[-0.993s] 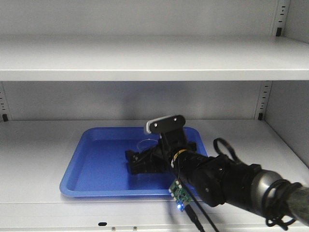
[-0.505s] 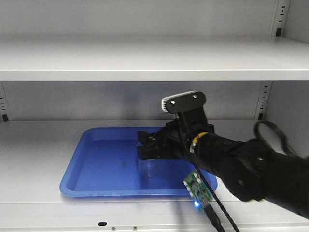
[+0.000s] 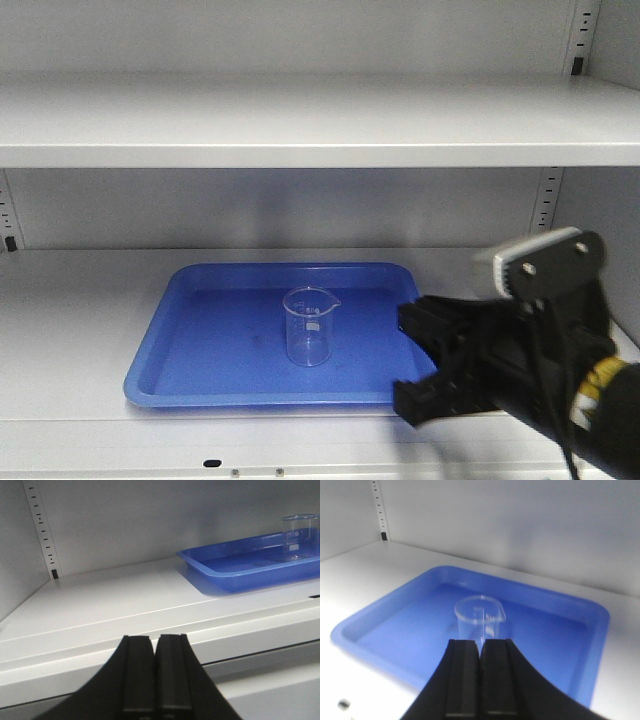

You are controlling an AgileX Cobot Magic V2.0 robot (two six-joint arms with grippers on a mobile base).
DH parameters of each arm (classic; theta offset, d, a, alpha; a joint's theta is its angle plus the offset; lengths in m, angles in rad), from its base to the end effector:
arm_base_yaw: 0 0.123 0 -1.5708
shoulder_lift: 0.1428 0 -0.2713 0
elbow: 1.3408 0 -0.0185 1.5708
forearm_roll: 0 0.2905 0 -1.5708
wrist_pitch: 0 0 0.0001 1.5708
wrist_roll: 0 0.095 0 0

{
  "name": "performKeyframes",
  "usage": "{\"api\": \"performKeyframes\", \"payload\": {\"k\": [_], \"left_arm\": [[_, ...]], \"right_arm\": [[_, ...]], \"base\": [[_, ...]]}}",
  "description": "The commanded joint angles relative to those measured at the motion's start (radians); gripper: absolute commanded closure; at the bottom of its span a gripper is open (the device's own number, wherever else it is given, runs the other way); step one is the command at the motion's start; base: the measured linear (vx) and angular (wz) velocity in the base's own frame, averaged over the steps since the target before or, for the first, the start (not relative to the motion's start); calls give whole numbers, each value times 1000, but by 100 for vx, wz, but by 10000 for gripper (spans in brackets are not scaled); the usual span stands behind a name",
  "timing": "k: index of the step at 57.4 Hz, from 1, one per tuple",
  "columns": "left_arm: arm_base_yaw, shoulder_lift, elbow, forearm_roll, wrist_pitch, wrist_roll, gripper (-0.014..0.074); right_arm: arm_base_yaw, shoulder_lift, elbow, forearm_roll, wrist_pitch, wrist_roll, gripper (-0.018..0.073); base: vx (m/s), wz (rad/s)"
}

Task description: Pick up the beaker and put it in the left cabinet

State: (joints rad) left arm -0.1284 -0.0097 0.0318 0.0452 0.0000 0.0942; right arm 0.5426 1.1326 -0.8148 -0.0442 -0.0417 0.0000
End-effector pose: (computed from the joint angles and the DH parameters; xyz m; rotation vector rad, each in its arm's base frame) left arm 0.1136 -0.0147 0.2024 0.2010 1.4922 0.0088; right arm 0.2580 0.1558 0.3162 -0.5143 1.6977 0.3634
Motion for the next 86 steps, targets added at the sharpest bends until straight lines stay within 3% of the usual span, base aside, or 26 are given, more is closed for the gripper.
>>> {"api": "performKeyframes", "payload": {"k": [1, 17, 40, 45, 48, 56, 61, 79, 86], "left_arm": [[-1, -19, 16, -3, -75, -3, 595], [-1, -19, 16, -3, -75, -3, 595], [-1, -19, 16, -3, -75, -3, 595], [-1, -19, 16, -3, -75, -3, 595], [-1, -19, 16, -3, -75, -3, 595], [-1, -19, 16, -3, -75, -3, 595], [-1, -19, 16, -3, -75, -3, 595], [-1, -19, 16, -3, -75, -3, 595], [-1, -19, 16, -3, -75, -3, 595]], "right_arm": [[-2, -69, 12, -5, -42, 0, 531], [-2, -107, 37, -5, 81, 0, 568], [-20, -154, 38, -4, 108, -20, 568], [-74, -206, 60, 18, 86, -16, 568], [-133, -251, 110, 30, 4, 0, 568], [-268, -379, 317, 50, -227, 0, 567], [-338, -500, 468, 51, -287, 0, 565], [-496, -1054, 857, 88, -143, 0, 565], [-533, -1161, 851, 57, 65, -26, 565]], "base": [[0, 0], [0, 0], [0, 0], [0, 0], [0, 0], [0, 0], [0, 0], [0, 0], [0, 0]]}}
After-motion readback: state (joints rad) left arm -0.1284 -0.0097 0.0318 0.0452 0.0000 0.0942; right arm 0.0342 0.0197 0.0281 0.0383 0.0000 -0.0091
